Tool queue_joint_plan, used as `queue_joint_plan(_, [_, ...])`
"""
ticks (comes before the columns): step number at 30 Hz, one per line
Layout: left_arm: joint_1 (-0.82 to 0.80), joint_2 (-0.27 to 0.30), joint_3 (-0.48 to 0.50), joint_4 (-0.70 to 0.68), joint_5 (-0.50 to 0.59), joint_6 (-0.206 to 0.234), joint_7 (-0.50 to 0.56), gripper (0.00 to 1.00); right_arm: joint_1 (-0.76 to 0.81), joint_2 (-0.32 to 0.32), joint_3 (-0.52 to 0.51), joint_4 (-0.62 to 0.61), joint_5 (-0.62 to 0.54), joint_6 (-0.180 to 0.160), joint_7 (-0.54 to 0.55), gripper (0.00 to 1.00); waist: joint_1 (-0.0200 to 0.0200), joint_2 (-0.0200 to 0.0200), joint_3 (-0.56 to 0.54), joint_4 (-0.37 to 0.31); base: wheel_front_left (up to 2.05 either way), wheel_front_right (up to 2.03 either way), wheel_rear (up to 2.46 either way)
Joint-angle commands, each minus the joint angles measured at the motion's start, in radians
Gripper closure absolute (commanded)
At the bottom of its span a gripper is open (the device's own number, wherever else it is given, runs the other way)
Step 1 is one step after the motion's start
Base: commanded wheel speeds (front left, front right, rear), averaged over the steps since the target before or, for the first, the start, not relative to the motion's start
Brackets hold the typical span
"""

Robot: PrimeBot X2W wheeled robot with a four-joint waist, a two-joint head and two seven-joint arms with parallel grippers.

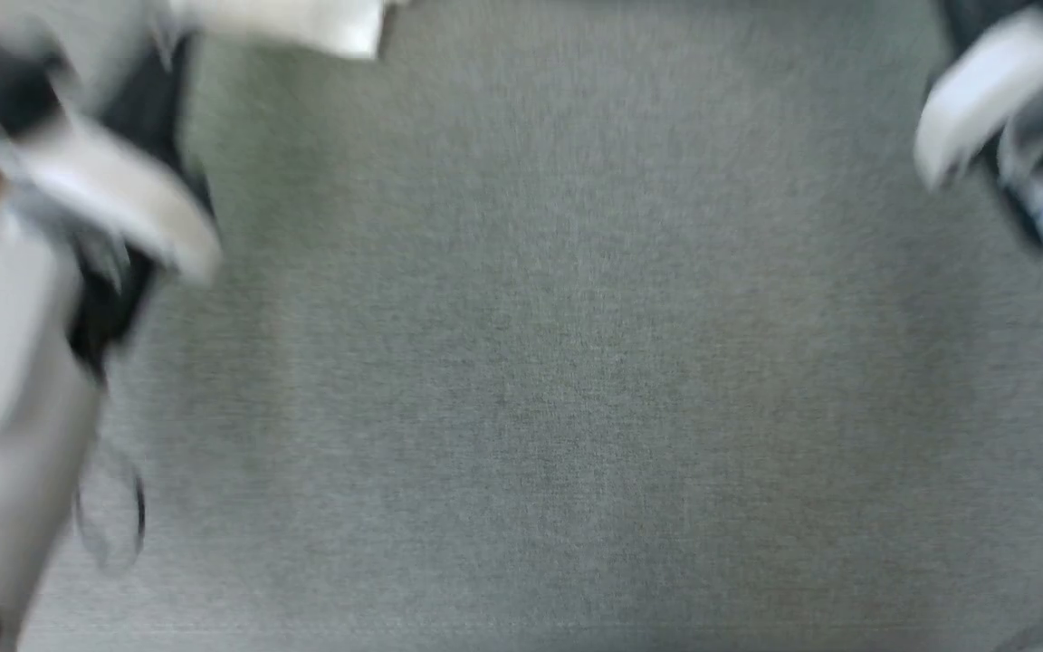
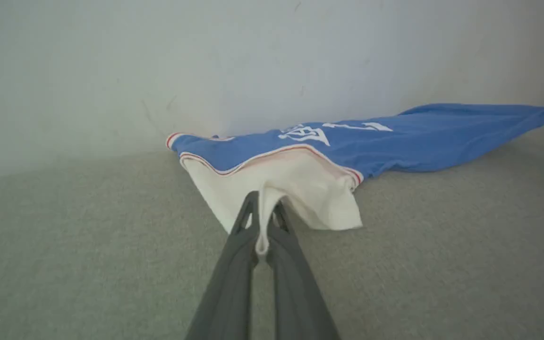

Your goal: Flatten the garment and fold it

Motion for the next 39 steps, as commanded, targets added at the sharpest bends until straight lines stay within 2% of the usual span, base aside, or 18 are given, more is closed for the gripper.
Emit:
queue_joint_plan(1, [0.057,0.018,-0.008,-0.013,-0.016,0.010,0.019,1.00,0.042,-0.004,0.015,0.000,0.015,-0.002,-0.007,1.00,0.0002,0.0000,-0.168,0.027,0.00,0.00,0.00])
queue_joint_plan(5, [0.248,0.071,-0.032,-0.091,-0.047,0.031,0.081,1.00,0.178,-0.027,0.055,-0.008,0.072,-0.002,-0.004,1.00,0.0002,0.0000,-0.258,0.039,0.00,0.00,0.00])
queue_joint_plan(13, [0.570,0.178,-0.043,-0.346,-0.174,0.108,0.249,1.00,0.425,-0.104,0.093,-0.065,0.207,-0.002,0.071,1.00,0.0002,0.0000,-0.396,0.054,0.00,0.00,0.00])
queue_joint_plan(22, [0.851,0.240,-0.059,-0.604,-0.312,0.239,0.386,1.00,0.718,-0.204,0.087,-0.239,0.330,-0.002,0.190,1.00,0.0002,0.0000,-0.517,0.058,0.00,0.00,0.00])
queue_joint_plan(27, [0.976,0.258,-0.070,-0.681,-0.376,0.284,0.418,1.00,0.861,-0.242,0.031,-0.358,0.360,-0.002,0.255,1.00,0.0002,0.0000,-0.534,0.059,0.00,0.00,0.00])
queue_joint_plan(33, [1.048,0.283,-0.110,-0.713,-0.412,0.290,0.479,1.00,1.022,-0.252,-0.057,-0.503,0.390,-0.002,0.321,1.00,0.0002,0.0000,-0.523,0.061,0.00,0.00,0.00])
queue_joint_plan(39, [1.001,0.235,-0.076,-0.697,-0.399,0.267,0.398,1.00,1.079,-0.235,-0.134,-0.620,0.366,-0.002,0.332,1.00,0.0002,0.0000,-0.492,0.053,0.00,0.00,0.00])
